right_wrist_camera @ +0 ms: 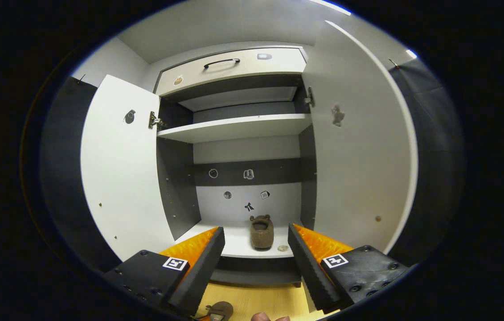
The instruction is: Grab one shoe with the right hand and put it into the shoe cabinet, grab the other shoe with the left hand and put it into the shoe cabinet; then close the right door with the right hand and the left door with the left hand.
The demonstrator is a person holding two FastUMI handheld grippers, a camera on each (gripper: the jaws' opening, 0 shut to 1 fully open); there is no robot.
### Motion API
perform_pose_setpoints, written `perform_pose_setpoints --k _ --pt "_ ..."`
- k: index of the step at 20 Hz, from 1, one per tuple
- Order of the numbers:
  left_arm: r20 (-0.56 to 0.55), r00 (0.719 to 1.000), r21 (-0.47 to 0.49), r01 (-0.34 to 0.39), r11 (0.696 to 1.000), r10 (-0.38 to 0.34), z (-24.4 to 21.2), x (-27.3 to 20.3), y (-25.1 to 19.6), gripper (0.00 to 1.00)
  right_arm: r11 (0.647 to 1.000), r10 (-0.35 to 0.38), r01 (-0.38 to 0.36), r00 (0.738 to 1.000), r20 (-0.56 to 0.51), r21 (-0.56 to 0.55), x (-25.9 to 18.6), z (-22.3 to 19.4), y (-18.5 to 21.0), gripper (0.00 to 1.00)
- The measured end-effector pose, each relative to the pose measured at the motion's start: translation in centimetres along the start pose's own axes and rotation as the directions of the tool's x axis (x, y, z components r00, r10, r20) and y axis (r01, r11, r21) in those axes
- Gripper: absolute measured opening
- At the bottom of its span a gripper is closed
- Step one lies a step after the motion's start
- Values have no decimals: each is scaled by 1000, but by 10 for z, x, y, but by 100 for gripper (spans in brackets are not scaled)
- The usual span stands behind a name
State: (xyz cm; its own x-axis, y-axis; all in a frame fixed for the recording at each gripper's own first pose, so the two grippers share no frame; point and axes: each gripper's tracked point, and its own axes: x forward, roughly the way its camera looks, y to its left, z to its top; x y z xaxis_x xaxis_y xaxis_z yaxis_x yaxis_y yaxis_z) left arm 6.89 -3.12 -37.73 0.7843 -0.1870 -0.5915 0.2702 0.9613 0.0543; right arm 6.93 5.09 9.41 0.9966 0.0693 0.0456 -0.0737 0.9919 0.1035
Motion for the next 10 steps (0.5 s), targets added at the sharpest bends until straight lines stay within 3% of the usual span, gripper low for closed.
perform_pose_setpoints --k 2,6,7,8,10 --pt "-13 1000 -11 5 1000 -5 -6 27 -2 73 999 -28 28 1000 10 -27 -18 4 -19 94" --pt "-12 1000 -44 12 999 -13 -10 72 -6 69 994 -105 105 994 6 -18 -43 8 -66 94" --pt "-15 1000 -46 12 999 -12 -11 79 -5 67 991 -130 130 991 4 -23 -45 11 -83 99" --pt "-17 1000 -44 4 999 -5 -9 83 -4 51 989 -149 149 989 3 -23 -50 11 -95 94" --pt "-7 1000 -31 -18 999 18 -2 86 1 27 984 -180 179 984 -11 -15 -56 10 -116 95"
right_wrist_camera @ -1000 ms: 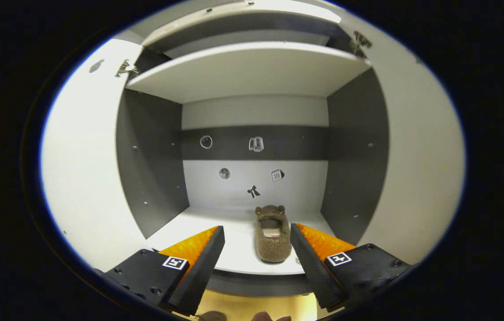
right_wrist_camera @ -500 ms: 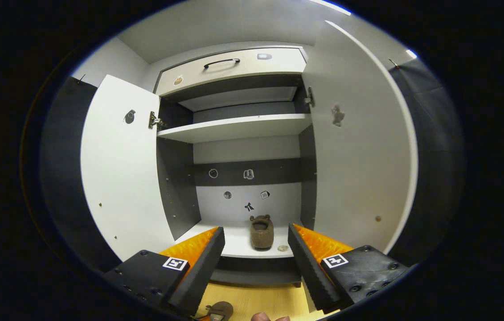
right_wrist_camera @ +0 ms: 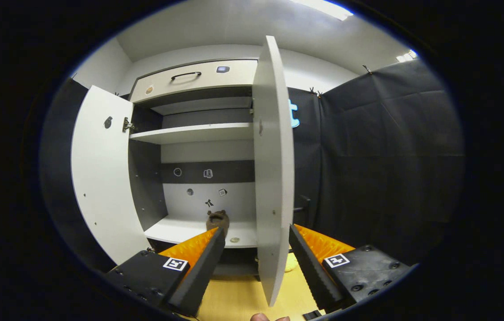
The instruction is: Grab one shoe with the right hand and put it into the shoe cabinet, grab the other shoe with the left hand and put it into the shoe cabinet; then close the right door with the right hand and the left door with the left hand.
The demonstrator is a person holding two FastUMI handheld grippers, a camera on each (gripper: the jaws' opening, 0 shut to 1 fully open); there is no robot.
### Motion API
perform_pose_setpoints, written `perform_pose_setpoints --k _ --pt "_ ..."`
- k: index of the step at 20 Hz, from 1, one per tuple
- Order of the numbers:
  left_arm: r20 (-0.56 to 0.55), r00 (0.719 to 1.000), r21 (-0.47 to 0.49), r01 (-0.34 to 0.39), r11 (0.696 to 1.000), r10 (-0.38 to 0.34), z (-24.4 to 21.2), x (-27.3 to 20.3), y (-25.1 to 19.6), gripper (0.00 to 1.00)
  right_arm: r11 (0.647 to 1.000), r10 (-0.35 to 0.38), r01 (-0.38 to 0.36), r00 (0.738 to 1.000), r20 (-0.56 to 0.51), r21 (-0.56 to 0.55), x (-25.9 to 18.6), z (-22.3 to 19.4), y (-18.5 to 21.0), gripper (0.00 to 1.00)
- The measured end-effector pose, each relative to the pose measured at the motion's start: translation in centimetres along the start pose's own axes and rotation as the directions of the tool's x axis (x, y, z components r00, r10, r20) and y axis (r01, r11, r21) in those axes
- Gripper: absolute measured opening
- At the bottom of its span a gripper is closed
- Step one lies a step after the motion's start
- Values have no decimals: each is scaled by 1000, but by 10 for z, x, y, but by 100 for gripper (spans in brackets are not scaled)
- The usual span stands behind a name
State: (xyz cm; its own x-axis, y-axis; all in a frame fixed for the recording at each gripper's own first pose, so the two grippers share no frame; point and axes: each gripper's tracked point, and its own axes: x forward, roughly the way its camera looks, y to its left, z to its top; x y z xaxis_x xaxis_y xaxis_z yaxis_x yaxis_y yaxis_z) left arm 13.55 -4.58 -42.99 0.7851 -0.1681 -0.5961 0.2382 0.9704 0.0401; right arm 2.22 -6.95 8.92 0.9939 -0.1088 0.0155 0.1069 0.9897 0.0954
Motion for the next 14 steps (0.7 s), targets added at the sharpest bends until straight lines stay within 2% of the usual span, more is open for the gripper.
perform_pose_setpoints --k 1,2,3,7,14 --pt "1 1000 12 -22 1000 22 5 -3 3 23 1000 -11 11 1000 -2 3 -1 0 -10 97" --pt "8 999 25 -32 999 32 12 -7 6 11 1000 -22 22 1000 -9 7 -2 -1 -18 89" --pt "23 999 36 -33 999 32 22 -13 5 9 1000 -26 27 1000 -13 15 -2 -1 -23 97" --pt "119 993 27 0 1000 -3 83 -56 -3 7 999 -30 31 999 -10 31 3 4 -37 97" --pt "219 976 -140 30 990 1 205 -141 6 5 1000 -13 13 1000 15 28 13 15 -32 97"
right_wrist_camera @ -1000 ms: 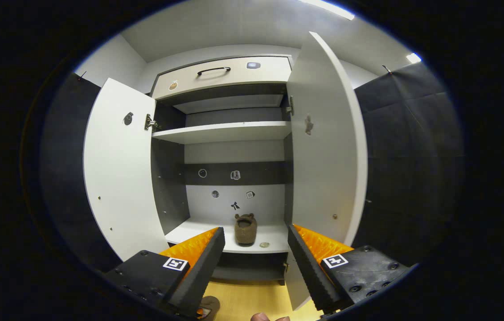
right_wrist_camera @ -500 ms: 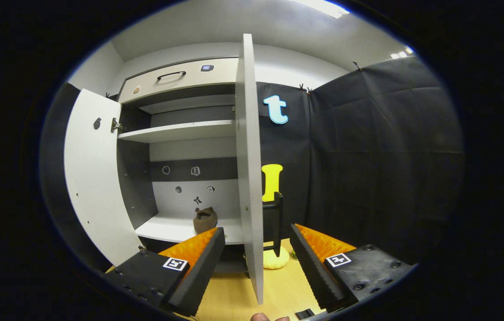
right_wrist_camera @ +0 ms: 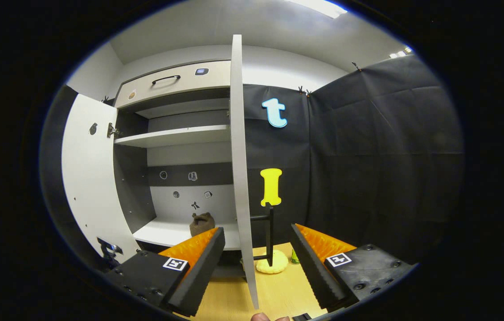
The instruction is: Grab one shoe with the right hand and put it into the shoe cabinet, grab the other shoe with the left hand and put it into the shoe cabinet; then close the right door with the right hand and the left door with the left hand.
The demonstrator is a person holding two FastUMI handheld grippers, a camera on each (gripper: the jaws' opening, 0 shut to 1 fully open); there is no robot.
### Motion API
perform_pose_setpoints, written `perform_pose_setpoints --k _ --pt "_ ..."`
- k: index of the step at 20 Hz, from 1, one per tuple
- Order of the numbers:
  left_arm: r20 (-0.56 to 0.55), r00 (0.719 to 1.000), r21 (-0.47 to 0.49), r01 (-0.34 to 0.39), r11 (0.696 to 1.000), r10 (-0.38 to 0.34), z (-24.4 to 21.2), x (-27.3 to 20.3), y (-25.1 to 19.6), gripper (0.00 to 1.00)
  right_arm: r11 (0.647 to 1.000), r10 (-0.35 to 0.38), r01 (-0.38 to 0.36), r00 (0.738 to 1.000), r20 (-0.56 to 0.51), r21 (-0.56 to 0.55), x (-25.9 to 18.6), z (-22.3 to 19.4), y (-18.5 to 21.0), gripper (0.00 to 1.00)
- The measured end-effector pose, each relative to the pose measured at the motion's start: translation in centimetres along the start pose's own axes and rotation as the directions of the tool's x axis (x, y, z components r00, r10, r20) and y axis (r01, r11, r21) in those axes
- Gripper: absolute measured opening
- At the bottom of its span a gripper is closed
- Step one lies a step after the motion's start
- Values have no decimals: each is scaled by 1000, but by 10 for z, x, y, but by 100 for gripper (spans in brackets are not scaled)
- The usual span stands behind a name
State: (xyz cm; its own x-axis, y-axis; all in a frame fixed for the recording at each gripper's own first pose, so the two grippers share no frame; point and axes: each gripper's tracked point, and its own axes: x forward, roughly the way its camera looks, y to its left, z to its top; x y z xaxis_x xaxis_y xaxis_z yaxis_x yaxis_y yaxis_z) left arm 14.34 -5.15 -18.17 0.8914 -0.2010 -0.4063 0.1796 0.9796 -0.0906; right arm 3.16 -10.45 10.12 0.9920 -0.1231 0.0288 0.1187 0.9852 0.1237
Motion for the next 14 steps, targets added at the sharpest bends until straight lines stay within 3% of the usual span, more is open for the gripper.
perform_pose_setpoints --k 9,14 --pt "143 989 37 28 999 -33 147 -55 -15 5 999 -52 52 997 50 4 -1 32 -27 97" --pt "188 981 40 31 999 -38 194 -58 -17 5 998 -62 62 997 55 -6 10 45 -31 97"
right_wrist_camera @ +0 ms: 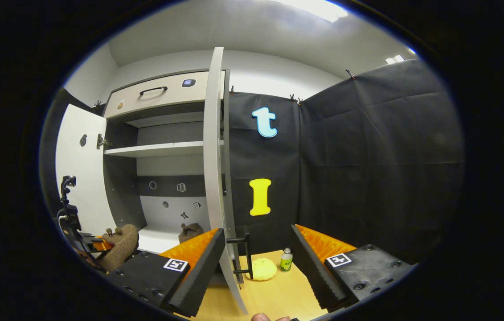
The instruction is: Grab one shoe with the right hand and put it into the shoe cabinet, grab the other shoe with the left hand and put it into the shoe cabinet; then close the right door with the right hand and the left door with the left hand.
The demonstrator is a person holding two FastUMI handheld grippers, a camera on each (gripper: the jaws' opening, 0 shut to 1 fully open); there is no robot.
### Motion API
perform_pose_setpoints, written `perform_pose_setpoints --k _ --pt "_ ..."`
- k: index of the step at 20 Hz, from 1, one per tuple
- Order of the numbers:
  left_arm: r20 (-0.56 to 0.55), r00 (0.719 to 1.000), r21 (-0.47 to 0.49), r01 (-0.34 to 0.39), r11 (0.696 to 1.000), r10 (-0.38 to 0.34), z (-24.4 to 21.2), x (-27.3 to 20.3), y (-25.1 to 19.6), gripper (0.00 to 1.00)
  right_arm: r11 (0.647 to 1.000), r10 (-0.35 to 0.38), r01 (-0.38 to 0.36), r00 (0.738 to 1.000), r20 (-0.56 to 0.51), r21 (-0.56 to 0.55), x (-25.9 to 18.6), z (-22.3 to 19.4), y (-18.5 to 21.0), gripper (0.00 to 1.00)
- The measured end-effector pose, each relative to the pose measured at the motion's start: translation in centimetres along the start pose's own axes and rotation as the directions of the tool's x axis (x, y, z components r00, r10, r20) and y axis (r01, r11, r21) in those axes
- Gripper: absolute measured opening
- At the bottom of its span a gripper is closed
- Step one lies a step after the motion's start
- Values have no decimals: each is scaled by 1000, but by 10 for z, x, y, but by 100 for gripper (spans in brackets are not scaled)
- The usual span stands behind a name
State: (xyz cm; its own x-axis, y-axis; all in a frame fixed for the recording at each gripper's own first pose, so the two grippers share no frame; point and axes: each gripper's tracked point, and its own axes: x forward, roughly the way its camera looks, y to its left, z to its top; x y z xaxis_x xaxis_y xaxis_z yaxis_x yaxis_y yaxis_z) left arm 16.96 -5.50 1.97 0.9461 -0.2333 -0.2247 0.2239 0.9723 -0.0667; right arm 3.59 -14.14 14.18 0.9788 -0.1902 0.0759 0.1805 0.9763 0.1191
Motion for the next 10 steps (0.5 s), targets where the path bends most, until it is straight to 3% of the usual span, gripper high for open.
perform_pose_setpoints --k 1,5,10 --pt "-4 1000 2 -3 1000 3 3 5 2 5 1000 5 -5 1000 -3 6 4 -1 1 100" --pt "-12 1000 13 -18 1000 18 15 34 6 5 999 38 -38 999 25 -13 4 0 3 94" --pt "-63 993 22 -95 995 96 15 102 29 5 999 37 -37 999 4 -17 5 -7 -2 95"
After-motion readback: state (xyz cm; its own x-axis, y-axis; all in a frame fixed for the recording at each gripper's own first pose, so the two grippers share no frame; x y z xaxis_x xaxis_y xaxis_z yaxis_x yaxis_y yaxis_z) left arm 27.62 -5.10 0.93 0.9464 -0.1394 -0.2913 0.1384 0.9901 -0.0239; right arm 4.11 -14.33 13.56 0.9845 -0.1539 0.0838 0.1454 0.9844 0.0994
